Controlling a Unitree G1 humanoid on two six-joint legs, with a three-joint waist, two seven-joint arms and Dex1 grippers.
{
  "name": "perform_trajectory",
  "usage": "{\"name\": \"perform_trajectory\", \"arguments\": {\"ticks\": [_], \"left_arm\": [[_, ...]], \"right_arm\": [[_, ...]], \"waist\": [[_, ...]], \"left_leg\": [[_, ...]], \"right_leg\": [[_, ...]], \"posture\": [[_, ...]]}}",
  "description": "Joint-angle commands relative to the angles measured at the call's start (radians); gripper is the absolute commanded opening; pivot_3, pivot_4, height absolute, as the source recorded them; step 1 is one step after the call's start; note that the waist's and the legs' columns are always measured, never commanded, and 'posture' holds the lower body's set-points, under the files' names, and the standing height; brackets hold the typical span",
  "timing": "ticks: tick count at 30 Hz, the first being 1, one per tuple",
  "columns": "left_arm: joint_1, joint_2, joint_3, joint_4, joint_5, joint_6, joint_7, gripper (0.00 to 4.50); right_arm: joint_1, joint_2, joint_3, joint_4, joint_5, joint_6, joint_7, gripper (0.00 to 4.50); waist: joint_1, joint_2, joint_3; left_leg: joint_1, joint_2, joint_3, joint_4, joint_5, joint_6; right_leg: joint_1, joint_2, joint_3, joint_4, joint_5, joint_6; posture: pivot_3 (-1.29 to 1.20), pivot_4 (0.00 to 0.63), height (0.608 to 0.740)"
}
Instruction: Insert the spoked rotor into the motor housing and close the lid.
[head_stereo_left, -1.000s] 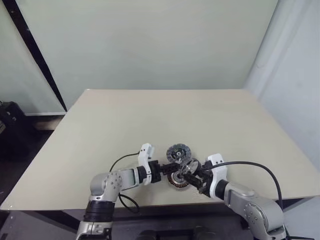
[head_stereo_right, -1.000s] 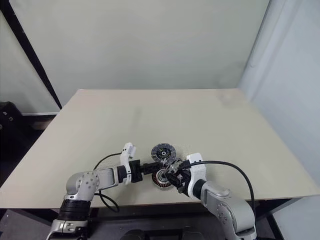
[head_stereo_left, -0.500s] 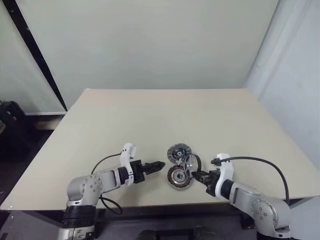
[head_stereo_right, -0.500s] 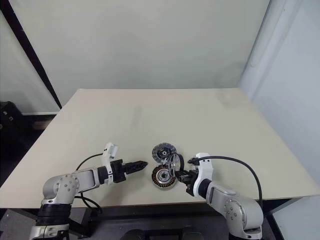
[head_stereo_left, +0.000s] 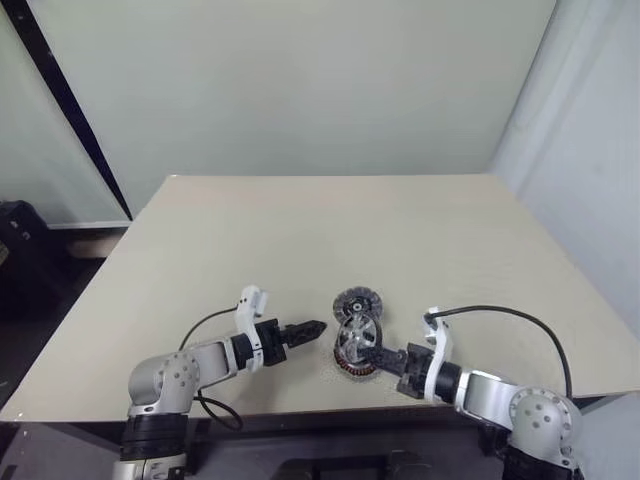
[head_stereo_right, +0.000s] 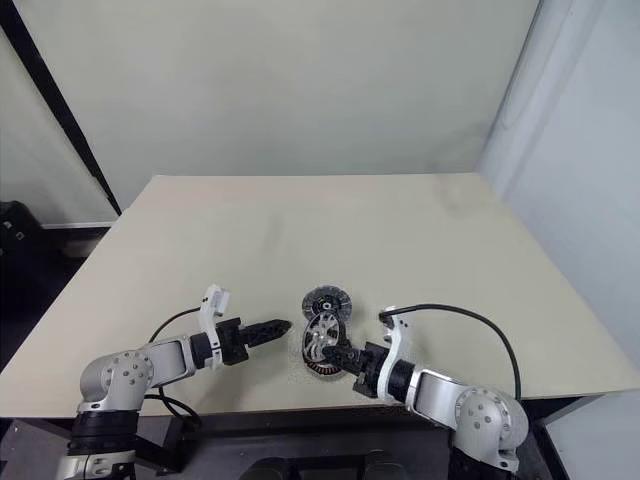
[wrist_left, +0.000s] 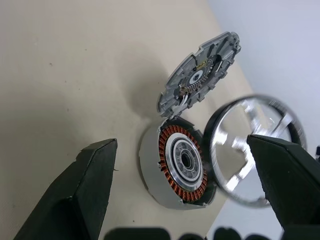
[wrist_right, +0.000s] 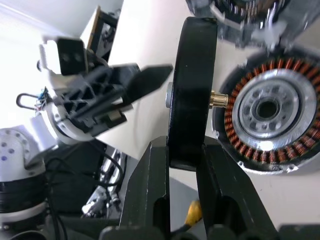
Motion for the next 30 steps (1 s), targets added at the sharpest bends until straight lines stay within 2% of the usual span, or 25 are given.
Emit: {"name": "perform_trajectory", "arguments": {"ticks": [1,12,27,28,30], "left_arm": [[-0.012,0.012,0.001,-0.014,-0.004,-0.014,-0.015,4.5],[0.002,0.051,0.003,-0.021,-0.003,-0.014,-0.043,4.5],[-0.009,0.042,-0.023,-0.006,0.015,-0.028,-0.043,4.5],[-0.01,0.041,-0.026,-0.005,0.017,-0.029,-0.044,4.5],[-0.012,0.04,-0.031,-0.002,0.023,-0.031,-0.046,4.5]], "right_arm": [[-0.018,-0.002,0.034,0.034,-0.015,-0.07,-0.003,0.38],[-0.02,-0.034,0.072,0.144,-0.048,-0.179,-0.011,0.38],[0.014,-0.014,0.022,0.104,0.032,-0.118,-0.052,0.38],[0.013,-0.012,0.021,0.101,0.035,-0.117,-0.055,1.1],[0.01,-0.01,0.018,0.097,0.041,-0.115,-0.062,1.66]], "waist": [[0.0,0.0,0.0],[0.0,0.0,0.0],[0.0,0.0,-0.001],[0.0,0.0,-0.001],[0.0,0.0,-0.001]], "left_leg": [[0.0,0.0,0.0,0.0,0.0,0.0],[0.0,0.0,0.0,0.0,0.0,0.0],[0.0,0.0,0.0,0.001,0.0,0.0],[0.0,0.0,0.0,0.001,0.0,0.0],[0.0,0.0,0.0,0.001,0.0,0.0]], "right_leg": [[0.0,0.0,0.0,0.0,0.0,0.0],[0.0,0.0,0.0,0.0,0.0,0.0],[0.001,0.0,0.0,0.0,0.0,0.0],[0.001,0.0,0.0,0.0,0.0,0.0],[0.001,0.0,0.0,0.0,0.0,0.0]], "posture": [[0.0,0.0,0.74],[0.0,0.0,0.74],[0.0,0.0,0.74],[0.0,0.0,0.74],[0.0,0.0,0.74]]}}
